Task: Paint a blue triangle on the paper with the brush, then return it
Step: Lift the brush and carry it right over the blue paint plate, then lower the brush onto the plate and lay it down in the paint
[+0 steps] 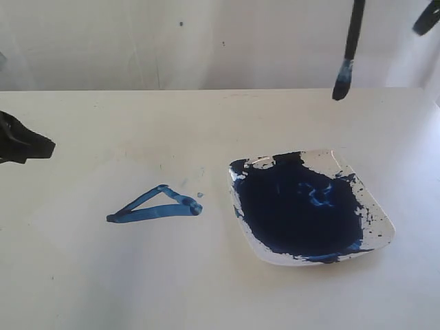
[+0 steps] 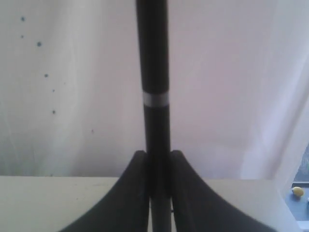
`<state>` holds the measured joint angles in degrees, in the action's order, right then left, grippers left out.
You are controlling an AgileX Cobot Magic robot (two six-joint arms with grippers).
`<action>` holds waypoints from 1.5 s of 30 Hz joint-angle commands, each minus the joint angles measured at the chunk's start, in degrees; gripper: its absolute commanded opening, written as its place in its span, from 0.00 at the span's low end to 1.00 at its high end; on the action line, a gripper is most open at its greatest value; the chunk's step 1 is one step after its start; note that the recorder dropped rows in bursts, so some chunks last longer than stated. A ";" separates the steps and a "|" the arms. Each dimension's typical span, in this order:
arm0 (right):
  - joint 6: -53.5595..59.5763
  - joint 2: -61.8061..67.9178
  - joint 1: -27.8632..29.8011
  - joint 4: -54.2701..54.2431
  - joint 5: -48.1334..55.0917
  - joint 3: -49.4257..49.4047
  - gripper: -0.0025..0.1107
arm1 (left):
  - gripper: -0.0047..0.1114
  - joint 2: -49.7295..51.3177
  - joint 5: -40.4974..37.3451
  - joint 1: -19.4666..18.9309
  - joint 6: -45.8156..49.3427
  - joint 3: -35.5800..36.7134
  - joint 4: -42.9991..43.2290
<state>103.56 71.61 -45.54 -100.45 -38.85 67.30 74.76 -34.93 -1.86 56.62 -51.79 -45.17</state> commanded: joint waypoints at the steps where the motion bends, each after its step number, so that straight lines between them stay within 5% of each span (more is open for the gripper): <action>1: -0.09 -3.58 7.17 0.50 12.91 -0.07 0.02 | 0.04 -3.05 1.09 0.31 3.13 2.96 -5.12; 15: -29.31 1.98 28.66 0.50 53.55 -2.18 0.02 | 0.04 -3.30 2.41 0.31 3.80 3.17 -7.19; 22: -51.99 9.34 44.35 13.49 74.77 -2.68 0.02 | 0.04 -3.30 2.41 0.31 3.80 3.17 -9.70; 29: -55.99 17.31 58.03 16.37 92.40 -2.68 0.02 | 0.04 -3.30 2.41 0.31 3.80 3.17 -9.70; 45: -54.75 28.99 61.92 17.68 95.75 -7.25 0.02 | 0.04 -2.88 -0.44 0.31 4.14 3.17 -21.97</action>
<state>47.82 98.56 16.02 -82.00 58.24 61.75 72.01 -32.79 -1.86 60.38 -48.98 -61.54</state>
